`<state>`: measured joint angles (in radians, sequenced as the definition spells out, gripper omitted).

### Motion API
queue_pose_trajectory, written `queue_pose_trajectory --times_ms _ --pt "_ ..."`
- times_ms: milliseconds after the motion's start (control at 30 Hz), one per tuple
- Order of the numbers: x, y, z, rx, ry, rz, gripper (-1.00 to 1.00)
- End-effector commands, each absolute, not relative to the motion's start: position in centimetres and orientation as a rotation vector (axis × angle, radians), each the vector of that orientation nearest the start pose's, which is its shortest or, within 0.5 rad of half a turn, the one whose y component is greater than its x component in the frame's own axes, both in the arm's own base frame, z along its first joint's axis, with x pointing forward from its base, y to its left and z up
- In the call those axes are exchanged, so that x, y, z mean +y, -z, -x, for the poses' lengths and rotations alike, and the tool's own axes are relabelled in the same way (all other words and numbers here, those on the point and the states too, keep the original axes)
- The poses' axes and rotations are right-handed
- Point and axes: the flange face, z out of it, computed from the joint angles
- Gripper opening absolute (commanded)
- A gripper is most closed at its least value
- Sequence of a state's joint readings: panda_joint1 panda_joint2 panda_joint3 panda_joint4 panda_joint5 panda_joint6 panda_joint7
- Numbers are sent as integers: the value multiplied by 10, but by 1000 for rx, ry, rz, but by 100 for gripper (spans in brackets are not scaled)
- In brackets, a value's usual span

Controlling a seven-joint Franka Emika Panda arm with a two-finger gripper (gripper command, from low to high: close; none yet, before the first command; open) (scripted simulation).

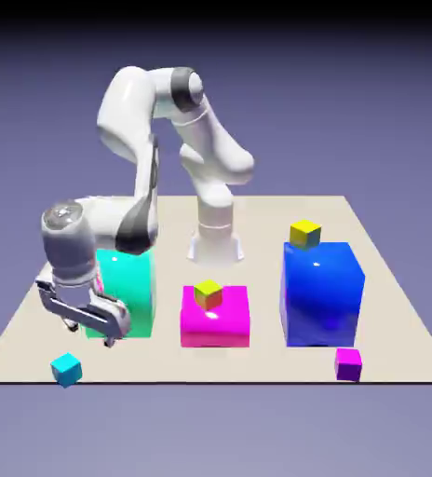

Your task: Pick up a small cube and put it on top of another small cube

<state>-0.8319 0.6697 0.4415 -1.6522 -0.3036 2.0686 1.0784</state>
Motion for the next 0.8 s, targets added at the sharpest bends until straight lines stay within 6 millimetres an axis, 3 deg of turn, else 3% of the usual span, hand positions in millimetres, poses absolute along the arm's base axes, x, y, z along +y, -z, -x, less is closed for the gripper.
queue_pose_trajectory --times_ms 0,167,200,300,333,367,467,600,767 --pt "-308 -226 -592 2017 -318 2432 0" --pt "-368 -185 -573 2134 -497 2264 0" --pt "-368 -185 -573 2134 -497 2264 0" --pt "-358 -118 -561 2134 -497 2264 0" --pt "-357 -118 -561 2134 -497 2264 -100" --pt "-357 -118 -561 2134 -497 2264 -100" --pt "-366 -185 -573 2130 -497 2271 -100" --pt "-300 -204 -584 1947 -500 2542 -100" --pt "-226 -230 -580 1693 -495 2826 -100"
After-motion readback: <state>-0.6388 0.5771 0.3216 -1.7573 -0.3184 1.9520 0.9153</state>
